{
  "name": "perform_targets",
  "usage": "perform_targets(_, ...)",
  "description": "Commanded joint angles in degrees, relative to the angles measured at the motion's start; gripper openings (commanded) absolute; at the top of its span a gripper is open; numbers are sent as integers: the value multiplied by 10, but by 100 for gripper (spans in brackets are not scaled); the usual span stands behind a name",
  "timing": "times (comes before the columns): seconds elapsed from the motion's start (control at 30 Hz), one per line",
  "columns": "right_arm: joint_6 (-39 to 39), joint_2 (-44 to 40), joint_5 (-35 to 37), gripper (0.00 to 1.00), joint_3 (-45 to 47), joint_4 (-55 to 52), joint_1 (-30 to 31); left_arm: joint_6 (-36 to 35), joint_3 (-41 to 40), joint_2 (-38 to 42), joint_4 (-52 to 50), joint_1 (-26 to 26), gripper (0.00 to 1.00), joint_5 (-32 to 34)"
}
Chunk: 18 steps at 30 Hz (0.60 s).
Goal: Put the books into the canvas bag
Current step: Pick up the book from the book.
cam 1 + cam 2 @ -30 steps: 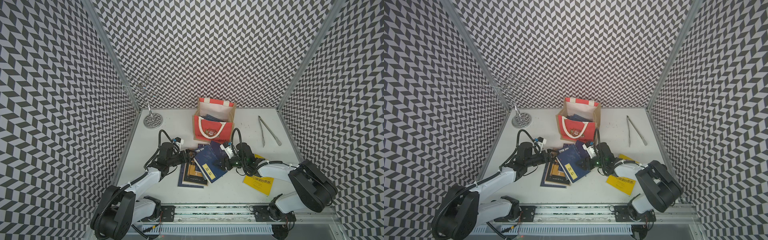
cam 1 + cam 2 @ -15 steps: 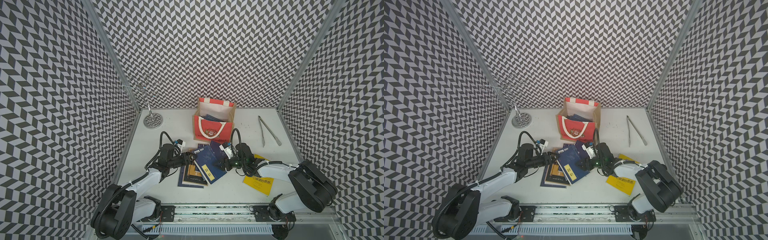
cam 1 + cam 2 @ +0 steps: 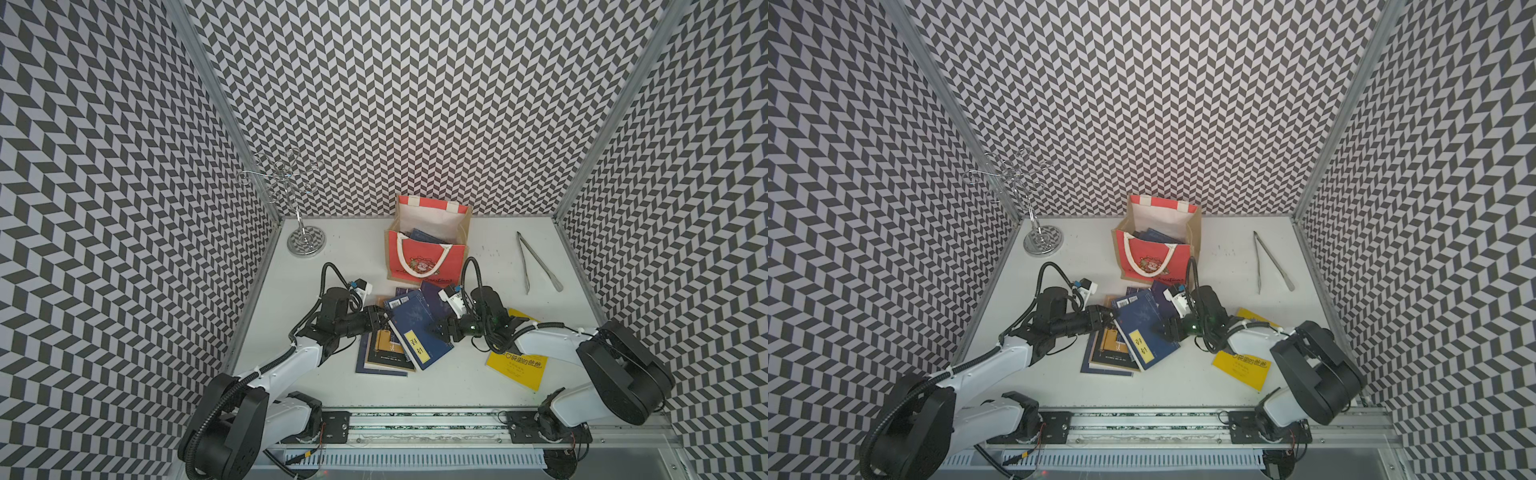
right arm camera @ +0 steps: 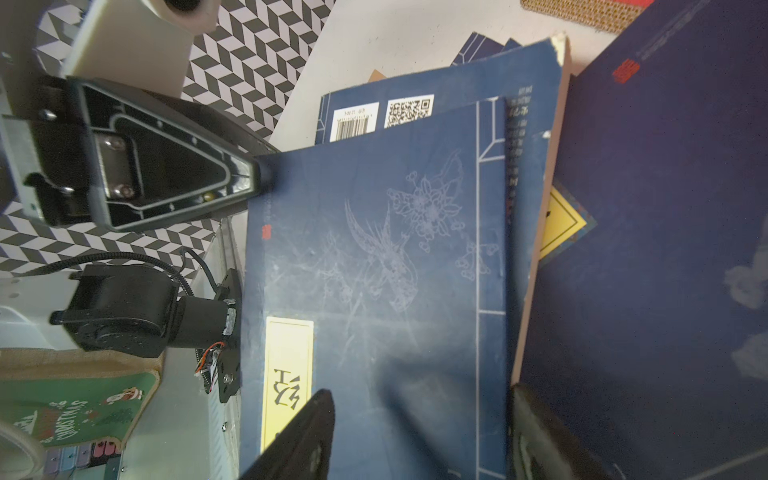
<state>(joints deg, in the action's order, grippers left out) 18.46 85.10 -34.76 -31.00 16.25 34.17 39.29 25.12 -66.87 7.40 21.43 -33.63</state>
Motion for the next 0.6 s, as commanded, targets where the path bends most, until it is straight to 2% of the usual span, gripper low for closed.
perform_targets(0.0,-10,3,-3,66,-7,25,7,-13,20,3,-19,8,34,12)
perform_targets(0.13,-11,1,-3,66,-8,23,6,-20,32,1,-40,23,40,31)
perform_targets(0.4,-12,4,-5,66,-9,24,7,-43,77,6,-116,71,34,119)
perform_targets(0.57,-12,5,-5,66,-8,25,7,-59,112,2,-166,106,37,186)
